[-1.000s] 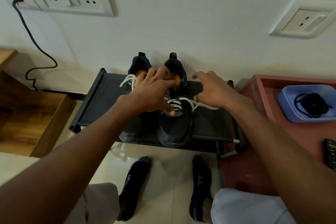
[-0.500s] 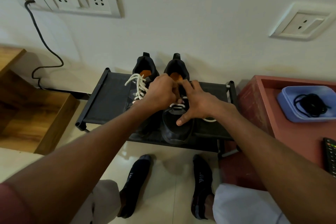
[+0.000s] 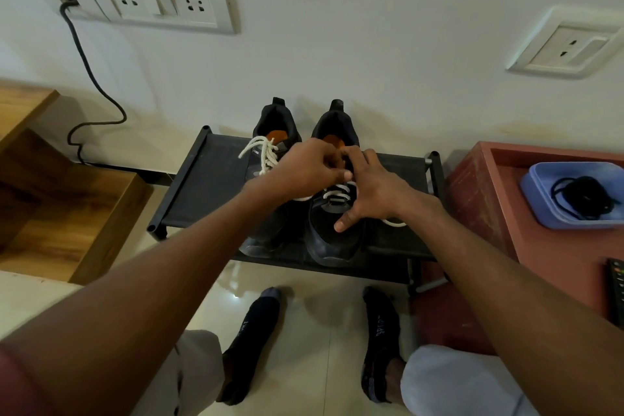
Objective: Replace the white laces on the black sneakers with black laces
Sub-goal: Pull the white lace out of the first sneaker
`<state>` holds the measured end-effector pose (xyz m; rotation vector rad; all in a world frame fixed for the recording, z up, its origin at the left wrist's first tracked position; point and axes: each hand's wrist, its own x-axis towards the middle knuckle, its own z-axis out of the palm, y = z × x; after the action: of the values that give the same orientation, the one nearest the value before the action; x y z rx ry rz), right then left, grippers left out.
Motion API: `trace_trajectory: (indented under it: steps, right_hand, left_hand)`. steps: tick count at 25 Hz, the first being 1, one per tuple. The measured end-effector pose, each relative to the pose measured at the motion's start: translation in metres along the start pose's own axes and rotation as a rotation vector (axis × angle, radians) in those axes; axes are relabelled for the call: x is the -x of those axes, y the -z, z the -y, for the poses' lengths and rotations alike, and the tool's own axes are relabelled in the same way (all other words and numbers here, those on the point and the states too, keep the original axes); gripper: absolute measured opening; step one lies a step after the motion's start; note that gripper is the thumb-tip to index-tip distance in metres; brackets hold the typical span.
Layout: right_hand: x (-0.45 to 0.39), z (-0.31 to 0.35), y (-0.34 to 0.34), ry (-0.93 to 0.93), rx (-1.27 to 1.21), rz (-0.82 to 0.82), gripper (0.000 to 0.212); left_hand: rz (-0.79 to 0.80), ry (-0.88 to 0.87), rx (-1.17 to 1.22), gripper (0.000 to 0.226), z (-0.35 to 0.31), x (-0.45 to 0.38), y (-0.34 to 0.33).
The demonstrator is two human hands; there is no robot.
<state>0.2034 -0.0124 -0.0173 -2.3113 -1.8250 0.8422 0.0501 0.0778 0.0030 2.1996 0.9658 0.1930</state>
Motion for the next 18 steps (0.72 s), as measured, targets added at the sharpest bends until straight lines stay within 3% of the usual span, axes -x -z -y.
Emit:
trace_trajectory:
  steps: [3,5,10,12,16,18]
  right_hand:
    - [0.001,-0.002,0.0,0.014,-0.012,-0.008,0.131]
    - [0.003,-0.003,-0.001,0.001,-0.006,-0.026,0.13]
    - [0.011,0.004,-0.004,-0.026,-0.03,-0.065,0.127]
    - [0.014,0.007,-0.004,-0.024,-0.049,-0.07,0.127]
    - [0.02,0.01,-0.005,-0.041,-0.07,-0.097,0.132]
    - [0.023,0.01,-0.006,-0.047,-0.07,-0.109,0.135]
  left_hand:
    - [-0.025,-0.043,-0.254,0.012,-0.008,-0.002,-0.008]
    - [-0.058,0.016,-0.232,0.009,-0.011,-0.002,-0.009]
    - [-0.098,0.313,0.47,0.018,-0.012,0.015,0.015]
    - [-0.116,0.278,0.358,0.019,-0.014,0.023,0.017]
    - [-0.129,0.104,-0.168,0.016,-0.014,0.026,-0.001]
    - [-0.138,0.096,-0.239,0.016,-0.009,0.024,-0.009]
